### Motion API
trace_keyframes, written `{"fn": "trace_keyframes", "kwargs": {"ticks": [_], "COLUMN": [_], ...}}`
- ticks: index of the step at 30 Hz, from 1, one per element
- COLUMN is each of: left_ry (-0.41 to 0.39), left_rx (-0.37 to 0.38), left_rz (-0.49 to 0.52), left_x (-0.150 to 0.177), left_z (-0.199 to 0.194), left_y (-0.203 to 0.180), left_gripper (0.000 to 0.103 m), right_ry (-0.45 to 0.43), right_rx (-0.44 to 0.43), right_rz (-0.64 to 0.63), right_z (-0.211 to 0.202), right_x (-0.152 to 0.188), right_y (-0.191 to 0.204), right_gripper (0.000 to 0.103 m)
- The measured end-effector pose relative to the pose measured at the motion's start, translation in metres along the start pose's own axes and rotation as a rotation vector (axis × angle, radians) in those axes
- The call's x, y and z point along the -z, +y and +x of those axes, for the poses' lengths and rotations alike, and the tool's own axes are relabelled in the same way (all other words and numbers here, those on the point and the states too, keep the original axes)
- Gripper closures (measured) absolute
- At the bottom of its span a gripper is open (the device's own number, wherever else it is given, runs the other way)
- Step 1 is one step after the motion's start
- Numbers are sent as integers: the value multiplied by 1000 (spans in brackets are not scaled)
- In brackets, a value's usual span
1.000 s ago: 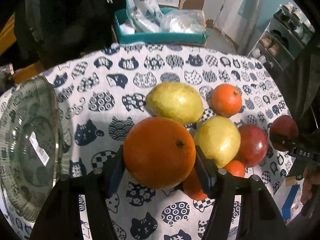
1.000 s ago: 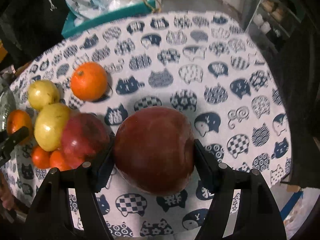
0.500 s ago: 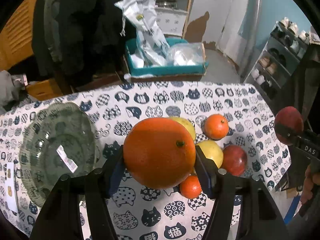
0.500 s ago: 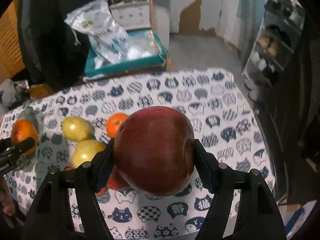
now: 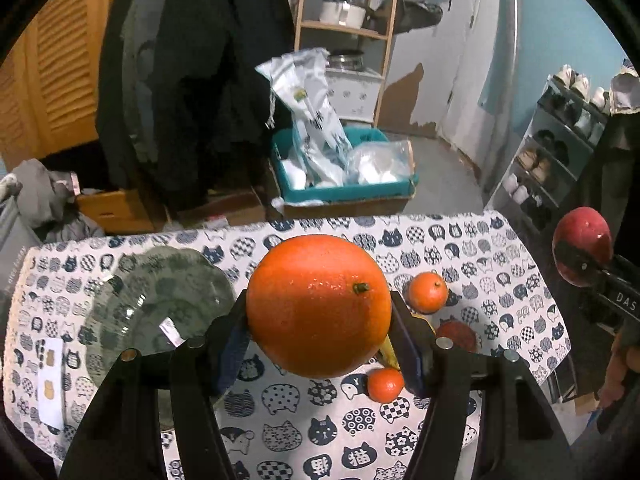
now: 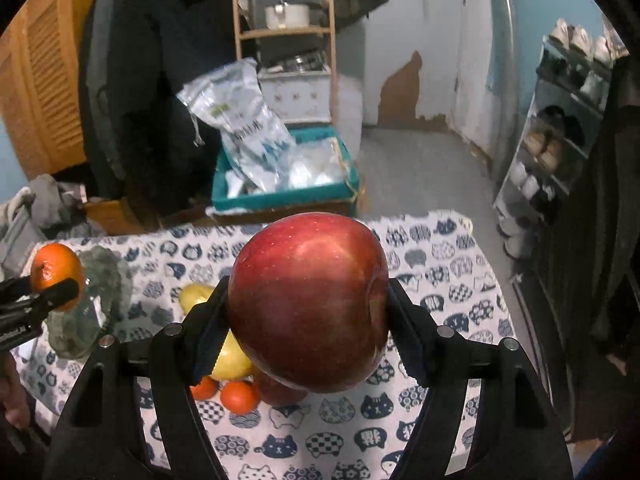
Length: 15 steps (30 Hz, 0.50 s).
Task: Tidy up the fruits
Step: 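Lift the orange with the left tool while the right tool lifts the apple toward the bowl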
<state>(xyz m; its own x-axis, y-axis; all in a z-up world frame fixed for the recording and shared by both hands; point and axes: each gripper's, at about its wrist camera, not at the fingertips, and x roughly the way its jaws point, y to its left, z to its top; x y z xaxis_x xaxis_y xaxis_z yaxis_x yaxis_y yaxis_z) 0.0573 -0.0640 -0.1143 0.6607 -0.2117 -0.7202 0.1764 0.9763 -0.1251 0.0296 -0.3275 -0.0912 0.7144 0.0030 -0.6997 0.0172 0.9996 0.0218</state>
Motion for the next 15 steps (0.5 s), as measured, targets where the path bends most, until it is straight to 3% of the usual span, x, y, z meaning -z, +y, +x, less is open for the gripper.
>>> {"fn": "trace_keyframes", "kwargs": {"ticks": [15], "left_ry": [-91], "left_rx": [-61], "left_rz": [-63], "left_x": [-12], "left_z": [-42], "left_y": [44], "left_gripper": [37], "right_ry": [-74], "right_rx": [-99], "right_rz": [-50], "right_z": [-23], "right_x": [-27], "right_y": [50], "right_gripper": [30]}}
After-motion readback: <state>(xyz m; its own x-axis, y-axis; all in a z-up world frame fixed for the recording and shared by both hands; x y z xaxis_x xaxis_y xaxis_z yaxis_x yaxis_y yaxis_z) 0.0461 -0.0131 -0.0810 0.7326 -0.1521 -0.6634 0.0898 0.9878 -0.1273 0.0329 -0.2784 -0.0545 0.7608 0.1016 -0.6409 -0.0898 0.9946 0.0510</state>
